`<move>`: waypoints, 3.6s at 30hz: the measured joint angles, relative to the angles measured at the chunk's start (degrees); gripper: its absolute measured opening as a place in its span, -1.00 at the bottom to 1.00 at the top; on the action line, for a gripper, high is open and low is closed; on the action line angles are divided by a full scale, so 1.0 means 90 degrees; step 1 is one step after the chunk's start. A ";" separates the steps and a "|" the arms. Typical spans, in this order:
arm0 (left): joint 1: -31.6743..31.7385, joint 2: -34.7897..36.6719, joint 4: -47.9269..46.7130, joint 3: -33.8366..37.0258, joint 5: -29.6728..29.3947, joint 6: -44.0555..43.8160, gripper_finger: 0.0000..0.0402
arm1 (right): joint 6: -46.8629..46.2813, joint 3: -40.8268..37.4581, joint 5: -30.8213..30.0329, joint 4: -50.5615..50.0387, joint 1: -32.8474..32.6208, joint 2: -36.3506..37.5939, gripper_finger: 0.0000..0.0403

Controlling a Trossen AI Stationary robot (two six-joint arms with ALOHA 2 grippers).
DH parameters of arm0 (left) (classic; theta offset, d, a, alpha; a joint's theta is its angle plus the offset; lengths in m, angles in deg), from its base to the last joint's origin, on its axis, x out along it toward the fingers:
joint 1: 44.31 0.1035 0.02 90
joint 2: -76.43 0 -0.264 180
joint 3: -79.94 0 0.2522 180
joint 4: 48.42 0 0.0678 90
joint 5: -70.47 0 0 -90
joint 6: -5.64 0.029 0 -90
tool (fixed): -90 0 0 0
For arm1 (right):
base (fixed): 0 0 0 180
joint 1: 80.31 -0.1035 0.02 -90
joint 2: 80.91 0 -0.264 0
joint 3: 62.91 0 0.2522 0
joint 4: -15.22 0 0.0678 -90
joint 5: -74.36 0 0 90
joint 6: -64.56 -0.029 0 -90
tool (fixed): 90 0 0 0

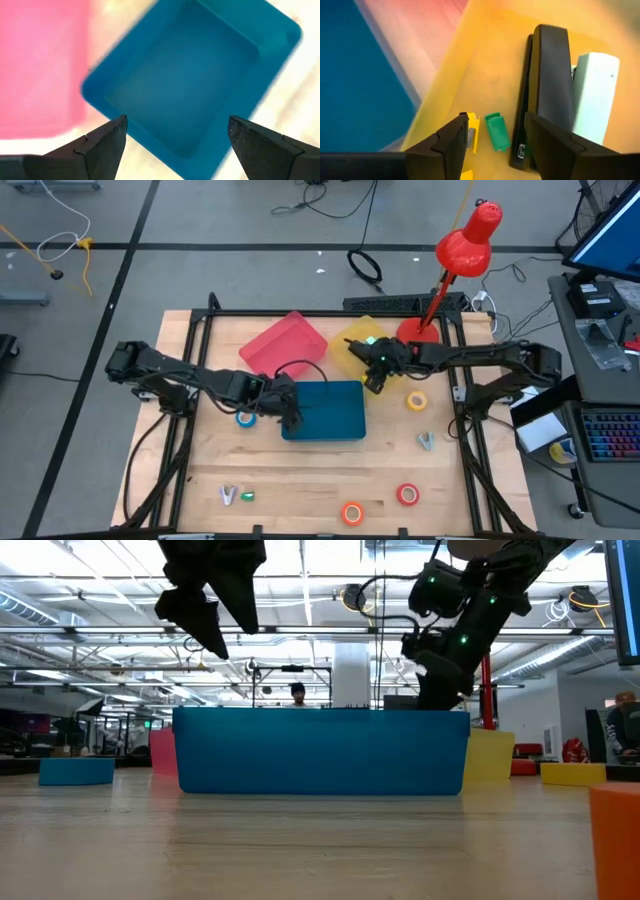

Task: Pick and place Stapler, Stapler remover, tape
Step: Put the green stapler into the yellow bin

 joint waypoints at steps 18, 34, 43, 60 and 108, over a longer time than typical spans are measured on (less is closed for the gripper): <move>-0.2484 0.0000 -0.1409 0.0000 0.1538 -0.2469 0.70 | -0.0594 -0.0002 0.2337 0.0092 -0.0022 0.2203 -0.11; -0.3803 -0.1350 -0.0711 0.0000 0.1437 -0.1446 0.70 | -0.0551 -0.0002 0.2321 0.0098 -0.0017 0.2695 -0.12; -0.3931 -0.1707 -0.0566 0.0005 0.1573 -0.1692 0.70 | -0.0546 -0.0003 0.2318 0.0098 -0.0017 0.2695 -0.13; -0.4292 -0.1707 -0.0280 0.0002 0.0915 -0.1073 0.70 | -0.0519 -0.0007 0.2316 0.0098 -0.0017 0.2695 -0.14; -0.3778 -0.1692 0.1347 0.1231 0.1272 -0.0886 -0.75 | -0.0745 -0.0007 0.1952 0.0154 -0.0015 0.2693 -0.16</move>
